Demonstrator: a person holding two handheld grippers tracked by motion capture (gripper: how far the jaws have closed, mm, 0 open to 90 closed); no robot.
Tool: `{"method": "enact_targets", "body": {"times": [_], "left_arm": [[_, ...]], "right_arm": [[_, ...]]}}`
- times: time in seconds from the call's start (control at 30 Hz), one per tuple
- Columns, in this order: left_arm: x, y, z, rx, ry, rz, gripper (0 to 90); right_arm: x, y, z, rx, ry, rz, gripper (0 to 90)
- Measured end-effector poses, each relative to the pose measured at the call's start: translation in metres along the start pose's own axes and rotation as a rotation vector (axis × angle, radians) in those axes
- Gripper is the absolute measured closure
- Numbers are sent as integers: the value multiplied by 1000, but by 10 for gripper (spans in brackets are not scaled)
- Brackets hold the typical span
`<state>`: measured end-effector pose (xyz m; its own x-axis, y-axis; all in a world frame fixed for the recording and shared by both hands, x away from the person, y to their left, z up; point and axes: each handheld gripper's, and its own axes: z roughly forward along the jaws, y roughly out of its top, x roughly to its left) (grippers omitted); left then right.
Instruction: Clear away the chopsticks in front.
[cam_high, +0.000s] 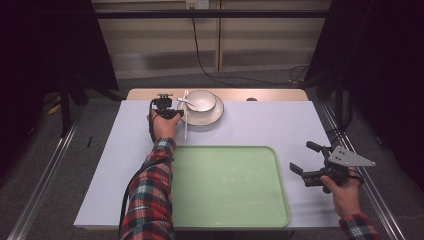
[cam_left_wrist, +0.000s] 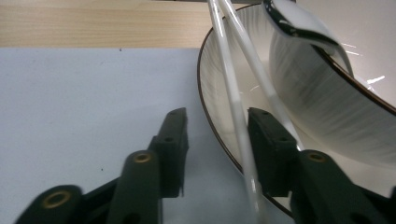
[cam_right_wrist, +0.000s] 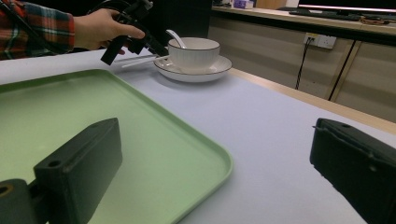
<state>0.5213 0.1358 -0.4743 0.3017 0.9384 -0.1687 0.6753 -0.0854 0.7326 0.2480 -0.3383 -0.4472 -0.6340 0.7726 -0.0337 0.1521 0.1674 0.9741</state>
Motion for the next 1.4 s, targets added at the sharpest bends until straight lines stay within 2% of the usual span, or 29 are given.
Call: {"method": "enact_targets", "body": {"times": [0.03,0.13,0.23,0.27,0.37,0.43,0.6,0.67,0.73,0.77,0.83,0.87,0.9,0.97,1.17,1.27,1.33,1.4], "left_arm": [[-1,1,1,5,-13,-29,649],[-1,2,1,1,-6,-34,717],[-3,3,2,19,8,-42,736],[-2,3,2,17,5,-84,768],[-2,3,2,17,8,-100,777],[-3,4,2,18,14,-140,792],[-2,5,0,17,20,-164,812],[-2,5,-2,-7,23,-178,842],[-2,7,-3,1,25,-166,852],[-2,7,-4,-1,17,-188,853],[-1,6,-4,2,16,-194,853],[0,6,-5,3,6,-211,853],[0,6,-6,-6,13,-209,854],[-2,6,-7,10,10,-210,854],[-2,7,-18,-8,19,-230,855],[1,5,-25,-6,9,-230,854],[3,2,-31,-9,-1,-261,855],[5,-1,-36,-12,-1,-262,855]], "right_arm": [[0,0,0,-2,1,2,15],[-1,0,0,-2,5,-1,15],[-1,-1,-1,-2,-2,-4,15],[-2,-1,-1,-6,1,-6,15],[-2,-1,-1,-5,0,-3,15],[-2,-1,0,-2,-7,-4,15],[-2,-1,0,-7,1,-5,15],[-2,-1,-1,-2,-10,0,15],[-3,-1,0,-3,-7,3,15],[-3,-1,0,-2,-7,6,15],[-3,-1,0,-4,-2,3,15],[-3,-1,0,-4,-2,3,15],[-3,-1,0,-5,-3,3,15],[-2,0,-1,-3,-6,1,15],[-3,-1,-1,-10,-6,1,15],[-3,0,-2,-10,-9,-1,15],[-3,0,-2,-14,-7,1,15],[-3,0,-2,-13,-7,-2,15]]}}
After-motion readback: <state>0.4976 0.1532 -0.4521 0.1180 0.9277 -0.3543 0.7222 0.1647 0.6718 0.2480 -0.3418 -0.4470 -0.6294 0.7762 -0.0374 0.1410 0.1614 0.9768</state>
